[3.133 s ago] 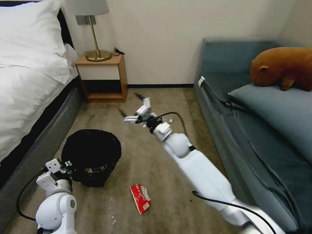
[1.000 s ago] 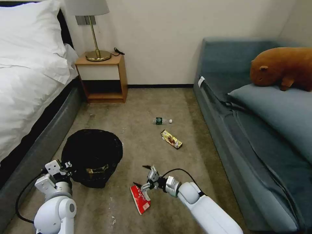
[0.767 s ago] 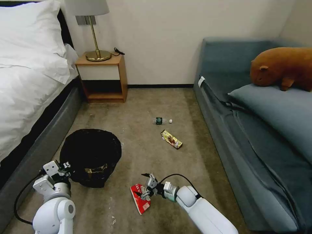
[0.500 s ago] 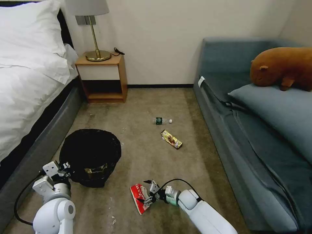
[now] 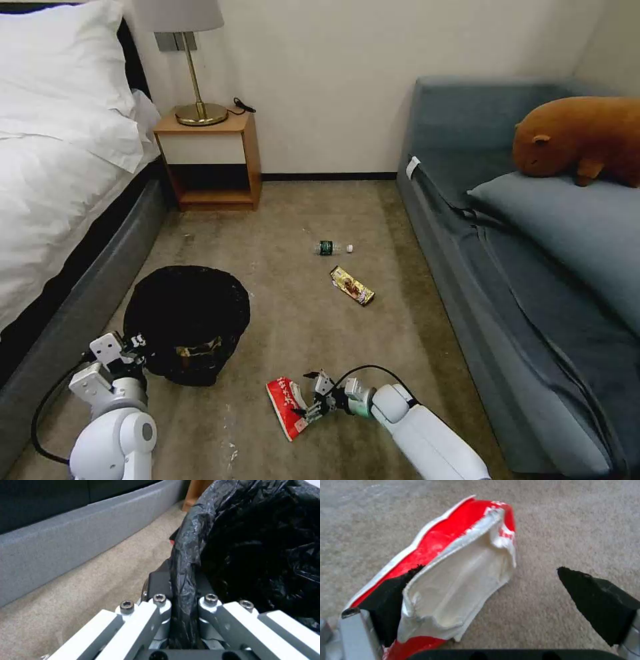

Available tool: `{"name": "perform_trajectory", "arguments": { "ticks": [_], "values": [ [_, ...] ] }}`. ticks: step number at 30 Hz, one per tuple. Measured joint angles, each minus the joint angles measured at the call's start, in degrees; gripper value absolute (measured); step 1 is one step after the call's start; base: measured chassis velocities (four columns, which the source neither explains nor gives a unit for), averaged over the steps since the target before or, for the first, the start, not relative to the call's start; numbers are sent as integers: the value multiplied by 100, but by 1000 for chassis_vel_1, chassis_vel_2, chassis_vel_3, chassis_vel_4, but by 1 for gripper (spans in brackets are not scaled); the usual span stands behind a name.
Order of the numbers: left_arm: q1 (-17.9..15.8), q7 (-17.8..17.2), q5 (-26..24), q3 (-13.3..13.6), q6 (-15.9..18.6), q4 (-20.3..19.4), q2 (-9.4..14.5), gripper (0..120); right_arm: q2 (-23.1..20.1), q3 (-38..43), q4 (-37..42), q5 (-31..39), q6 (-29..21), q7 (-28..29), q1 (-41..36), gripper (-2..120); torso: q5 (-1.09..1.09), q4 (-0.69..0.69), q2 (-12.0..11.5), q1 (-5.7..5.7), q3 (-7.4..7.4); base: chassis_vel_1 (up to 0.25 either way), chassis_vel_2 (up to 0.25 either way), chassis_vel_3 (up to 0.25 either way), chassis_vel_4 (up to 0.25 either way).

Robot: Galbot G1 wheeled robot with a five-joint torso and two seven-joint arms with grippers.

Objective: Pick up the trash bin, then pick up the garbage on the floor and place it into the trash bin.

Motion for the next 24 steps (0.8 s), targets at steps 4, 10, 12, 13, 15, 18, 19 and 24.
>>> {"name": "perform_trajectory", "arguments": {
  "ticks": [4,10,12,13,15,18,19,24],
  "values": [
    [8,3,10,10,-18,11,-16,4,59,27,-140,-54,33,-9,47,100,0,0,0,0,0,0,0,0,0],
    [17,12,32,7,-41,31,-25,4,105,86,-344,-141,158,-17,92,93,0,0,0,0,0,0,0,0,0],
    [11,12,32,6,-41,34,-25,4,98,94,-346,-138,176,-13,91,88,0,0,0,0,0,0,0,0,0],
    [9,12,32,6,-42,40,-26,4,92,102,-343,-135,184,-3,87,83,0,0,0,0,0,0,0,0,0],
    [7,12,32,6,-42,43,-26,4,89,106,-342,-133,187,2,84,80,0,0,0,0,0,0,0,0,0],
    [-6,10,37,19,-44,66,-27,4,76,125,-310,-121,213,49,49,63,0,0,0,0,0,0,0,0,0],
    [-10,9,41,26,-45,72,-27,4,71,125,-293,-121,219,57,35,59,0,0,0,0,0,0,0,0,0],
    [-20,8,48,37,-57,106,-28,4,53,142,-278,-121,252,84,-7,39,0,0,0,0,0,0,0,0,0]
  ]
}}
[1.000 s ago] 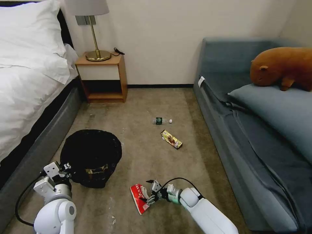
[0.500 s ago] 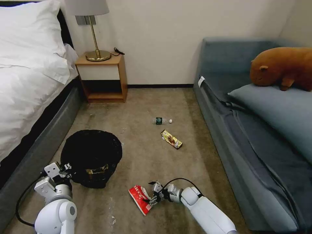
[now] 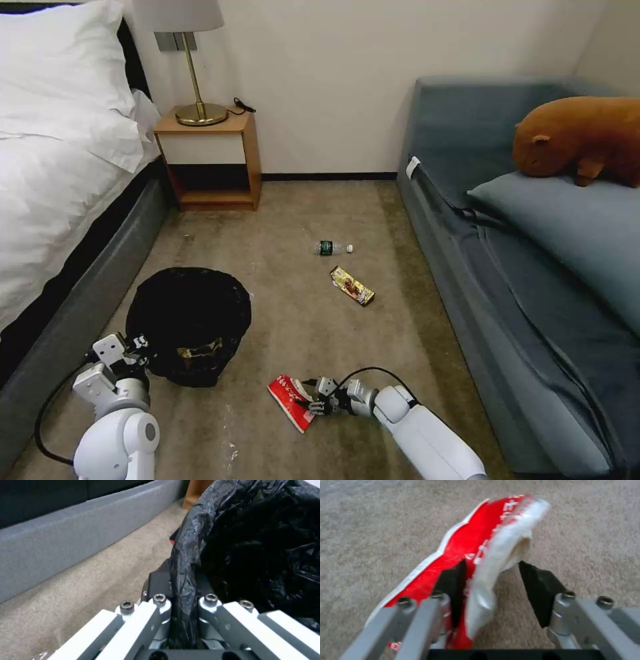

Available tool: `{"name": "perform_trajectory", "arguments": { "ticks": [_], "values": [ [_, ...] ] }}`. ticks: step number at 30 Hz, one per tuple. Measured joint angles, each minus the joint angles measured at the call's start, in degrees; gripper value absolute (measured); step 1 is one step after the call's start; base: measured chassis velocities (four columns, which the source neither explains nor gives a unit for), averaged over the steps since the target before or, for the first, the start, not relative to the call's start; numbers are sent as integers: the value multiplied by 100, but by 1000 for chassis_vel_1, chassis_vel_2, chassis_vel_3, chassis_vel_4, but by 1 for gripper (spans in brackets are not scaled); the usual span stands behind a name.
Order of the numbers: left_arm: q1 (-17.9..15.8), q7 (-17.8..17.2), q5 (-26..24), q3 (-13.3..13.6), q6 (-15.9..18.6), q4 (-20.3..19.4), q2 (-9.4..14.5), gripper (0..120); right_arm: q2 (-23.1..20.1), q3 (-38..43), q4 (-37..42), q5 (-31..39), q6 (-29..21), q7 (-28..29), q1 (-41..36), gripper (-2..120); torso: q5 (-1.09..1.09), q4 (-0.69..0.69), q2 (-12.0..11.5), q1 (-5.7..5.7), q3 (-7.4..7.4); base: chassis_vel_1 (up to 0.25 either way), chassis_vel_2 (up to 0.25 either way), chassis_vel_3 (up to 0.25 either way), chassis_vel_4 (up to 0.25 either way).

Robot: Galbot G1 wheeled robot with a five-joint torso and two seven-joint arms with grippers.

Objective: Pick up the trash bin, then pick up the garbage on the floor and place it into the trash bin.

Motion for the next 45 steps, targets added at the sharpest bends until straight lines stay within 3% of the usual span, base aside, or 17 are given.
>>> {"name": "perform_trajectory", "arguments": {
  "ticks": [12,32,45],
  "values": [
    [-56,2,0,1,-6,68,0,4,-17,63,26,3,36,17,-77,0,0,0,0,0,0,0,0,0,0],
    [-14,25,-19,-8,-46,102,1,4,-46,182,158,48,233,-39,-205,0,-1,0,0,0,0,0,0,0,0],
    [-24,29,-32,-12,-47,103,1,4,-146,529,1012,779,156,125,234,0,-1,0,0,0,0,0,0,0,0]
  ]
}}
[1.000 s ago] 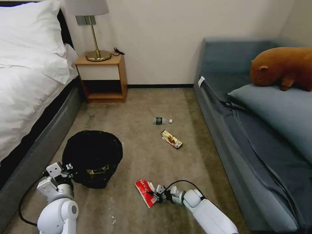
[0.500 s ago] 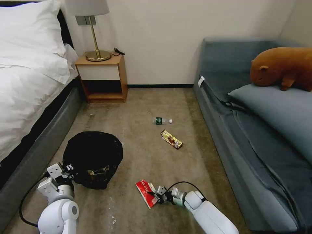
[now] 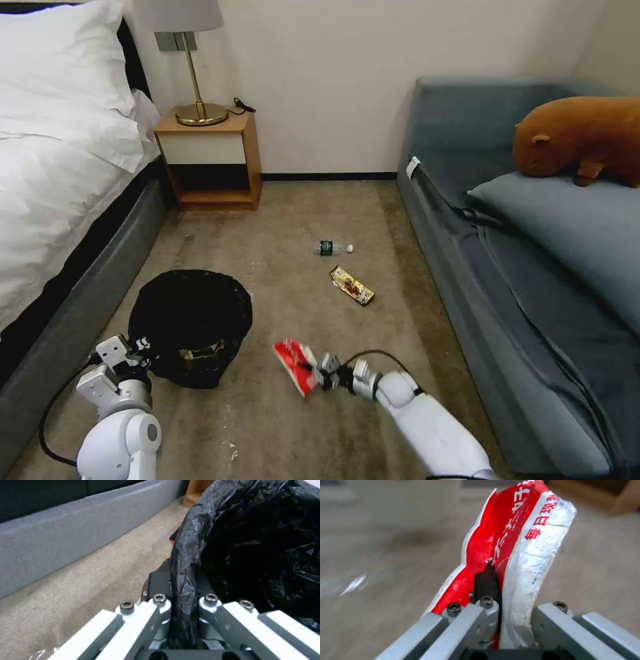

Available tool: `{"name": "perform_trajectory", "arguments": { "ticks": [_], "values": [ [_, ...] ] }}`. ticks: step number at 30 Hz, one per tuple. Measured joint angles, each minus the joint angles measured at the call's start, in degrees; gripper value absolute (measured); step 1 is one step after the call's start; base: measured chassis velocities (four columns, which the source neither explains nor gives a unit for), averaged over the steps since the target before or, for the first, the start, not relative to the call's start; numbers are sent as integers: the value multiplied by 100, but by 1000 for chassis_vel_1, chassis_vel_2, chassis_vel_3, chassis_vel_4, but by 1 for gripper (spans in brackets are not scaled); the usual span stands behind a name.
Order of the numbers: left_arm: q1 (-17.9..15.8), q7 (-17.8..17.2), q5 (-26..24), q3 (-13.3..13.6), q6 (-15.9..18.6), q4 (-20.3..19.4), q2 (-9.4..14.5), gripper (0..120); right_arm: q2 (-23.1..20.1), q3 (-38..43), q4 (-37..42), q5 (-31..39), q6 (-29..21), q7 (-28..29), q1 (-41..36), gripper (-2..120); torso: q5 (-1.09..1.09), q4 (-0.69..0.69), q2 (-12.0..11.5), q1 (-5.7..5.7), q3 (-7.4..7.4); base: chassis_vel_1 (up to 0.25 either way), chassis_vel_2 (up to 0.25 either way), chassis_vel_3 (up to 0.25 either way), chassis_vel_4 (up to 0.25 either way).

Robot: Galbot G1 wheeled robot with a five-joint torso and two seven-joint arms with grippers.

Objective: Pick up the trash bin, then pick up the garbage on the floor and place it into the trash bin.

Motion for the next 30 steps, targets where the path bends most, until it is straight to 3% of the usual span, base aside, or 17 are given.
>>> {"name": "perform_trajectory", "arguments": {
  "ticks": [6,15,30],
  "values": [
    [-67,-5,2,31,8,60,0,4,3,316,245,298,-35,252,206,0,0,0,0,0,0,0,0,0,0],
    [-94,7,0,35,29,97,0,4,-4,669,1204,1081,-215,1275,327,0,0,0,0,0,0,0,0,0,0],
    [-133,22,26,85,52,114,1,4,-103,64,3012,1425,-465,1900,15,0,0,0,0,0,0,0,0,0,0]
  ]
}}
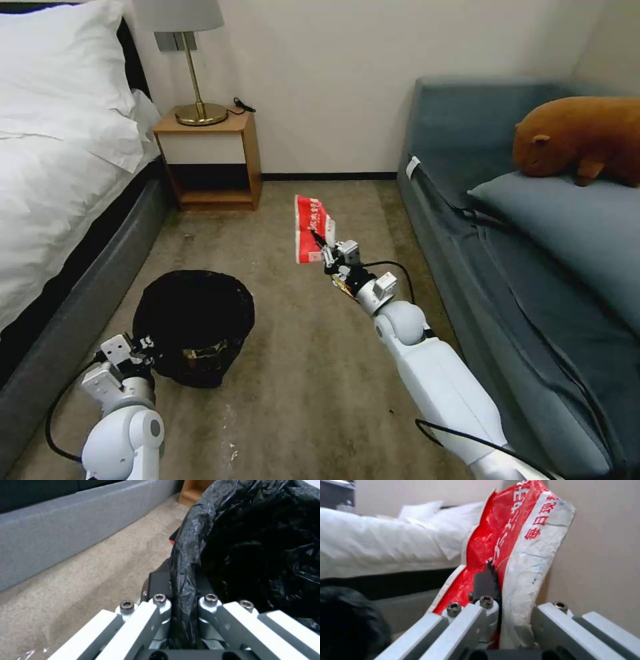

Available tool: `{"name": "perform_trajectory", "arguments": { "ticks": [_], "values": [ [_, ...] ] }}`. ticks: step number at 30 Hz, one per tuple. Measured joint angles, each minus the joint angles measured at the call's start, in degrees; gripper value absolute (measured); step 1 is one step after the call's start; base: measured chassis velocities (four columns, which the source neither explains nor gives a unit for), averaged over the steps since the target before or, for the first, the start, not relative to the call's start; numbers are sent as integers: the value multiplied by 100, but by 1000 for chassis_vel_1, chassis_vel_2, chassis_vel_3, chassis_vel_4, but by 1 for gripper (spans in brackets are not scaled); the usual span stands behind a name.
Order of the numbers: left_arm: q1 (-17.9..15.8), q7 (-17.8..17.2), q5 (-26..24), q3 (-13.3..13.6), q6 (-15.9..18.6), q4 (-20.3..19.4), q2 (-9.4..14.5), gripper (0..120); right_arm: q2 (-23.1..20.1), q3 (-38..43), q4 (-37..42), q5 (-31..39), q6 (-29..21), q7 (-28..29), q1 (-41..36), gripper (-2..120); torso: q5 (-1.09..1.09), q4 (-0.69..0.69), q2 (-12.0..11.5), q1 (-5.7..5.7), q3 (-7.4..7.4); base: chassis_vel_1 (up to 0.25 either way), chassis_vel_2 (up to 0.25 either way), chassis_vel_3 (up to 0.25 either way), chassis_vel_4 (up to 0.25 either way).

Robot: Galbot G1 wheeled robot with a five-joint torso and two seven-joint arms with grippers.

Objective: Pick up the trash bin, then pick up the garbage on the floor and place it into the trash bin.

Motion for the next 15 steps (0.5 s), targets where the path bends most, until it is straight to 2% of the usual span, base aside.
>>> {"name": "perform_trajectory", "arguments": {
  "ticks": [7,15],
  "values": [
    [-23,-36,19,10,12,-15,0,4,-21,-580,159,-9,-36,118,223,0,0,1,0,0,0,0,0,0,0],
    [-48,-43,118,47,-13,-15,0,4,95,-1384,-52,-236,-21,158,501,0,0,1,1,0,0,0,0,0,0]
  ]
}}
